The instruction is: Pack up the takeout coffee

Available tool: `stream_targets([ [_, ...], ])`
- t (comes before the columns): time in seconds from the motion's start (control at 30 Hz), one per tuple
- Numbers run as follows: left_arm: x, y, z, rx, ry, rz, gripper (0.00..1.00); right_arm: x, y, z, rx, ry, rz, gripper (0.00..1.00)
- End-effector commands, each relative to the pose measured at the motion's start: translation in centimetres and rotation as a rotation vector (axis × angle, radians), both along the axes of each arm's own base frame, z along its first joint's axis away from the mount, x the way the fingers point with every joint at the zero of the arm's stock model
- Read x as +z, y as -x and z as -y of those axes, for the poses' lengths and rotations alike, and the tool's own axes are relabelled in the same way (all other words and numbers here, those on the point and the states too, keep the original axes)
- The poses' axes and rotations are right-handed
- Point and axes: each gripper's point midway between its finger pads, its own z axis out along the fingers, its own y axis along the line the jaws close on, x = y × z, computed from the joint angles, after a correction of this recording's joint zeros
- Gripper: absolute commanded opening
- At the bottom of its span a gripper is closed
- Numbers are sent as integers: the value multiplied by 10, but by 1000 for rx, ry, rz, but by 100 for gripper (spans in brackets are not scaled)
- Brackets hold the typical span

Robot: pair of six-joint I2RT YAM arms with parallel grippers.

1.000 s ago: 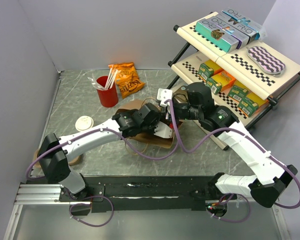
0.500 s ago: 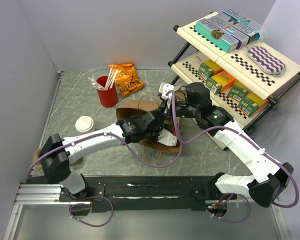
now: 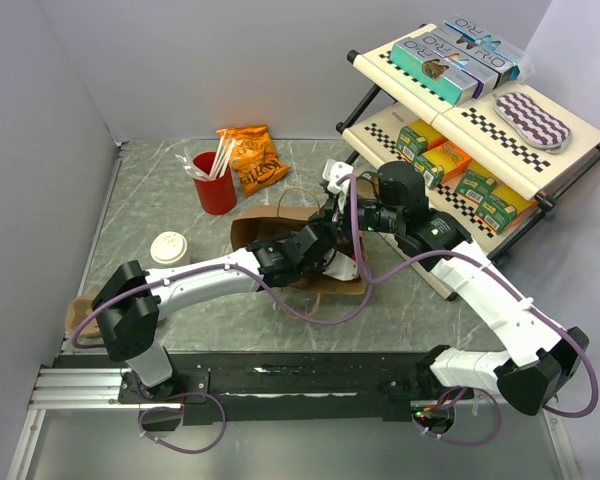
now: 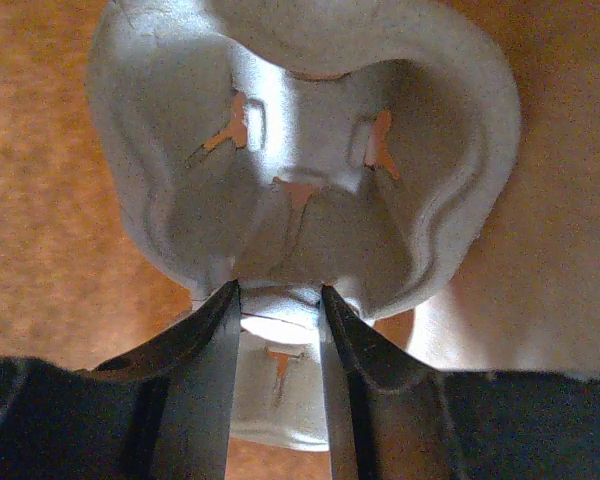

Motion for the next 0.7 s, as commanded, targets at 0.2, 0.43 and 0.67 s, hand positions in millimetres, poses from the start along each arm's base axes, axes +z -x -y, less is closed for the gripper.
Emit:
stream_targets([
  [0.2, 20, -25, 1, 131, 44, 107, 1, 23, 30, -5, 96, -49, -62, 0],
  [0.43, 0, -27, 1, 149, 34, 86, 1, 25, 47, -4, 137, -61, -113, 0],
  [0.67, -10, -31, 1, 131, 27, 74, 1, 23, 56, -4, 159, -64, -158, 0],
])
